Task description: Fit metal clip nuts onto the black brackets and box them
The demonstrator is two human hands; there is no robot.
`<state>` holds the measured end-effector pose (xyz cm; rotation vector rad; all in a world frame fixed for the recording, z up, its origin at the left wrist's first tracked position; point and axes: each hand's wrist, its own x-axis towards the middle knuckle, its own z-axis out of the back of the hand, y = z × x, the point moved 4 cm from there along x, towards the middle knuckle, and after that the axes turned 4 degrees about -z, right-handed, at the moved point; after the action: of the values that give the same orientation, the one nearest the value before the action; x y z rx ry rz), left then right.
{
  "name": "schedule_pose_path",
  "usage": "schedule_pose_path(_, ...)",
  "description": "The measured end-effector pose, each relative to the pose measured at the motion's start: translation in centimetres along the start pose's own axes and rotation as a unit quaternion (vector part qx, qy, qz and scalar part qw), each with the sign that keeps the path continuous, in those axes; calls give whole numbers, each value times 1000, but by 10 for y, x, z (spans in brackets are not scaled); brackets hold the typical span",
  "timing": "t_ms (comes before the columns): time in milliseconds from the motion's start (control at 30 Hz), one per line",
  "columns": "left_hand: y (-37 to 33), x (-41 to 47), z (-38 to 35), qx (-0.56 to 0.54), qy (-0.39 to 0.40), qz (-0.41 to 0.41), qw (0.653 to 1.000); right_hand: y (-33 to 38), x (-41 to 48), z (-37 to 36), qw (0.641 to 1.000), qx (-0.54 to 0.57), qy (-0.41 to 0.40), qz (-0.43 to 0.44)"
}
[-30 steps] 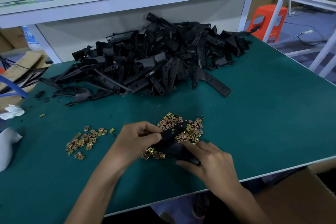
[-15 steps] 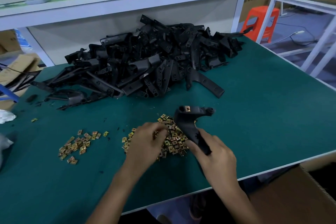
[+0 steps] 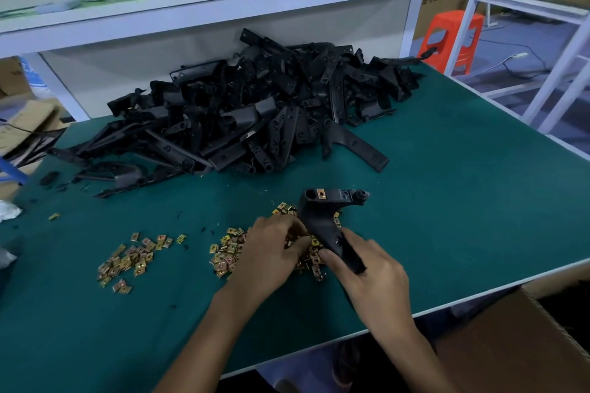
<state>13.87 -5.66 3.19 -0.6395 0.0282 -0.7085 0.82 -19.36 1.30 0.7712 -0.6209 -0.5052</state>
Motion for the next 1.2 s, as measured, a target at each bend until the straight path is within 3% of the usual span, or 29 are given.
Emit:
schedule_pose_path(200, 18, -5, 28, -273, -56, 137, 950, 5, -2, 1, 998, -47, 39, 22)
schedule_pose_path(400, 15, -3, 73, -360, -96, 117, 921, 19, -12, -8, 974, -130, 46, 180)
schedule_pose_path(667, -7, -6, 77, -355, -22, 80, 931, 19, -13, -10, 968, -126, 52, 212)
schedule_pose_path(1200, -7, -8, 65, -327, 44, 139, 934, 17, -14, -14, 961, -138, 69, 230)
